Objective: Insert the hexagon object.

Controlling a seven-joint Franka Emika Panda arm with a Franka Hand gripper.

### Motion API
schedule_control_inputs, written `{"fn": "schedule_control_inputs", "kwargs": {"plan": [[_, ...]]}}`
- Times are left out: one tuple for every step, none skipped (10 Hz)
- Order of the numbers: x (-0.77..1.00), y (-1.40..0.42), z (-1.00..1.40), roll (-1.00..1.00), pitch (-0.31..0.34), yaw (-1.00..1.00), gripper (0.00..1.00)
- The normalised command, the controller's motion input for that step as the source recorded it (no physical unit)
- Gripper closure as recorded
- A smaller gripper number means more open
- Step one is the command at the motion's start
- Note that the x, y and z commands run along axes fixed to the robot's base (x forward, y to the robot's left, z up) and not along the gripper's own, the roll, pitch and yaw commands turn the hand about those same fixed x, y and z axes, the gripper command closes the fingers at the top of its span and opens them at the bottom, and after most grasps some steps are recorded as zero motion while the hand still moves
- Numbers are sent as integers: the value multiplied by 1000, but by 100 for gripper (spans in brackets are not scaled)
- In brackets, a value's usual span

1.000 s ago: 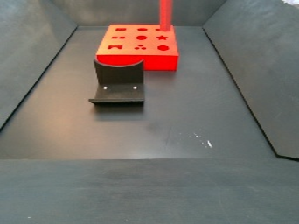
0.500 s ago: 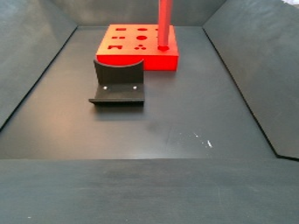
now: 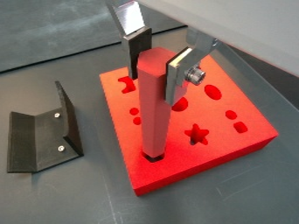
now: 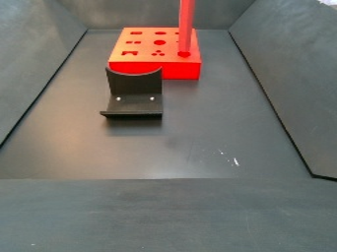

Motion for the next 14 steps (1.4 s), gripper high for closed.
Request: {"fn": "schedule_control_inputs", "kwargs": {"plan": [[114,0,-274,30,10,-143,100],[217,0,-257,26,56,-289,100],[60,34,-209,46,81,-231,100],[0,0,-269,7,0,-146,100],[0,0,-260,11,0,-106,100],[-97,0,-229,0,0,-111,100],[-206,0,-166,0,0,-51,100],[-240,-49,-77,0,-57,0,100],[-194,-40,-46,-16,-66,0,100],[-51,-43,-74,0,-47,0,100],[43,-69,-83,0,-19,0,100],[460,0,-429,0,0,49,100],[477,0,-763,40,7,0,100],[283,0,-920,14,-9,0,100]]}}
